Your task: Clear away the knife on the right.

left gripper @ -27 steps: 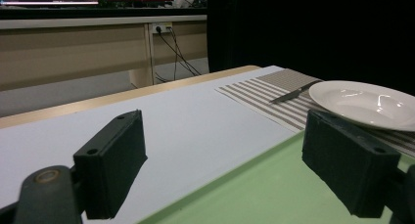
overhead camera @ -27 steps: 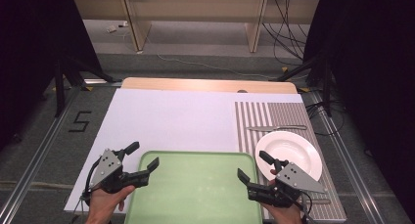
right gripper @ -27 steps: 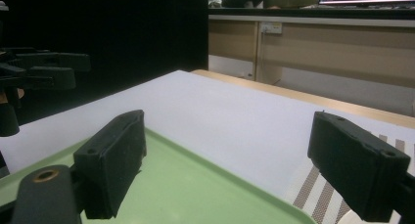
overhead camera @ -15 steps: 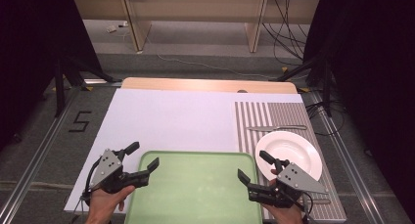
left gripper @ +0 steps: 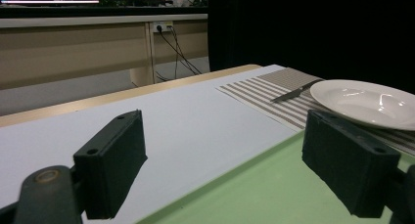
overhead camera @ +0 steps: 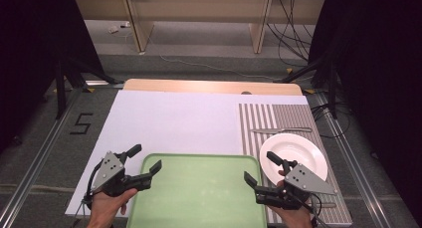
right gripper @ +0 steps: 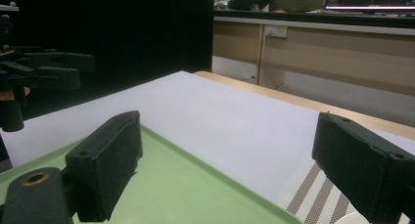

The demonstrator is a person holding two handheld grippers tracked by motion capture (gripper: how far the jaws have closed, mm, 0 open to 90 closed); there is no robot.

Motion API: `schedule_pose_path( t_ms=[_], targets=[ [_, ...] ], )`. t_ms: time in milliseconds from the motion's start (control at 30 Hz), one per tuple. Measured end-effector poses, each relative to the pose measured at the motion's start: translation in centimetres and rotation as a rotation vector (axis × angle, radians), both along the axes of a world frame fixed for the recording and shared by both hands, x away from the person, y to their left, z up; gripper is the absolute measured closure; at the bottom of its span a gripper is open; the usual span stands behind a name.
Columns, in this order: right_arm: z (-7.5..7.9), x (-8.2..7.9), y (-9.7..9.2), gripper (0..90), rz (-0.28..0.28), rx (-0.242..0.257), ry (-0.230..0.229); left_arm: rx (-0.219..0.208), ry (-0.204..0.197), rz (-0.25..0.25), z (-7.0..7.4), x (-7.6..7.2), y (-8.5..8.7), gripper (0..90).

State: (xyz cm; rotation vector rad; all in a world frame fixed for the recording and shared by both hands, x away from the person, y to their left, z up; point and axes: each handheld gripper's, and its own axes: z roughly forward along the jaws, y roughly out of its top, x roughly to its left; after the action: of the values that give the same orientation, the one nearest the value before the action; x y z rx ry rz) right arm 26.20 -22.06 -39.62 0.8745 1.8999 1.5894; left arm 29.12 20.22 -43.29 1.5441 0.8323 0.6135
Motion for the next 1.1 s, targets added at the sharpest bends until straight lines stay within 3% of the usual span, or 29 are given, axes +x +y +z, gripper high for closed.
schedule_pose_path(
  t_ms=[267, 367, 500, 600, 633, 667, 733, 767, 1000, 1100],
  targets=[
    [0.2, 0.5, -0.4, 12.7, -0.004, -0.009, 0.01, 0.011, 0.004, 0.001, 0.0, -0.1, 0.0, 15.9],
    [0.3, 0.6, -0.6, 12.7, 0.002, -0.024, 0.05, 0.011, 0.003, 0.002, 0.0, -0.1, 0.0, 16.0],
    [0.5, 1.2, -1.1, 12.7, -0.009, -0.054, 0.047, 0.015, 0.004, 0.003, 0.0, -0.1, 0.0, 16.0],
    [0.8, 1.7, -1.8, 12.9, -0.009, -0.059, 0.081, 0.013, 0.006, 0.003, 0.0, -0.1, 0.0, 16.0],
    [0.9, 2.2, -2.2, 13.4, -0.012, -0.064, 0.054, 0.013, 0.005, 0.003, 0.0, -0.1, 0.0, 16.0],
    [1.0, 2.2, -2.3, 13.8, -0.011, -0.049, 0.085, 0.013, 0.007, 0.004, -0.1, -0.1, 0.0, 16.0],
    [1.3, 2.6, -2.9, 13.8, -0.015, -0.076, 0.104, 0.015, 0.01, 0.007, -0.1, -0.1, 0.0, 16.0],
    [1.4, 3.0, -3.1, 14.0, -0.021, -0.082, 0.068, 0.015, 0.011, 0.007, -0.1, -0.1, 0.0, 16.0],
    [2.5, 4.4, -4.4, 14.8, -0.015, -0.143, 0.119, 0.012, 0.013, 0.008, -0.1, -0.1, 0.1, 16.0],
    [3.0, 5.4, -4.6, 14.8, -0.009, -0.201, 0.141, 0.012, 0.015, 0.009, -0.1, 0.0, 0.2, 15.9]
  ],
)
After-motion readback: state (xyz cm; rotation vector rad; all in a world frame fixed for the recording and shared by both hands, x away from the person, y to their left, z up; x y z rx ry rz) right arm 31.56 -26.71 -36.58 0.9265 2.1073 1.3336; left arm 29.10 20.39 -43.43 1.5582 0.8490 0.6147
